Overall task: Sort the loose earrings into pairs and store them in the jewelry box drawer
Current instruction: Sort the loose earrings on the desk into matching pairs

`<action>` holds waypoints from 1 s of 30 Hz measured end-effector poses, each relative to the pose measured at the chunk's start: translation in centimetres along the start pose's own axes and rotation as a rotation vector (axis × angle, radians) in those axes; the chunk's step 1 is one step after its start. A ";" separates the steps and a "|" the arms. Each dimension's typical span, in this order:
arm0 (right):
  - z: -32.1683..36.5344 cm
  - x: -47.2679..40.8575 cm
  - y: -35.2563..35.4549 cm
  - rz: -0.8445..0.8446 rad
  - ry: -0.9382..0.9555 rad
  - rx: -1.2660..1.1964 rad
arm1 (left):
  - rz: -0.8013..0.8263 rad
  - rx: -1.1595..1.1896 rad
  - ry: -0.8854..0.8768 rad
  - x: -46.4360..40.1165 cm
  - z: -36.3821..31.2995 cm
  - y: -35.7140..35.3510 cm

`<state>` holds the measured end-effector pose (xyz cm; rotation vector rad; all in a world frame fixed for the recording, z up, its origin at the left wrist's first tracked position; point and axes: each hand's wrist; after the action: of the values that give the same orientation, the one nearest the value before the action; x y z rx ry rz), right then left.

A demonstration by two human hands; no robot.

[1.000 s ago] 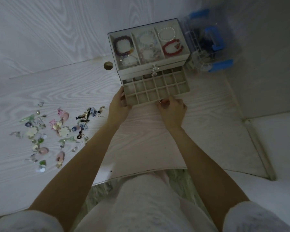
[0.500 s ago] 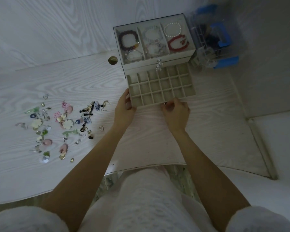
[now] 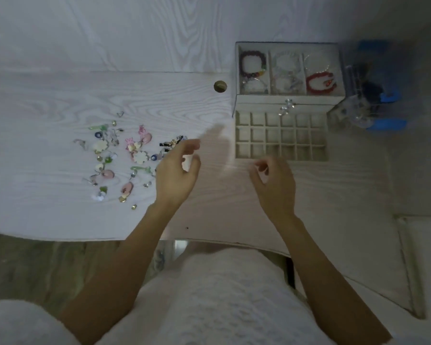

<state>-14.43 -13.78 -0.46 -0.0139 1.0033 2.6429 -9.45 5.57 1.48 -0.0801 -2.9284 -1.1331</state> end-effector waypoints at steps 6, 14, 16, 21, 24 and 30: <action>3.6 -1.3 -7.4 0.621 0.186 0.062 | -0.053 -0.498 0.242 5.6 9.3 5.4; 6.0 0.4 -14.3 0.718 0.235 0.031 | -0.139 -0.340 0.486 9.4 14.5 5.3; 6.3 0.4 -14.9 0.699 0.234 0.012 | -0.155 -0.277 0.474 9.0 14.6 4.9; 7.3 -1.6 -15.6 0.602 0.166 0.045 | -0.149 -0.206 0.392 7.4 14.9 5.1; 7.5 -2.2 -15.4 0.601 0.198 0.069 | -0.167 -0.170 0.364 7.0 15.1 5.6; 11.4 -4.5 -18.2 0.651 0.427 0.231 | -0.151 -0.247 0.266 3.8 15.5 7.3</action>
<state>-3.68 5.15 -3.08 -0.2482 1.6918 3.1530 -12.65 21.58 -5.05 0.2751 -2.5875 -1.3995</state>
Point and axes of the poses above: each hand's wrist, its own x-axis away from the middle knuckle, its own y-axis out of the back of the hand, z = x × y, and after that the axes turned 8 degrees about -x, right-handed
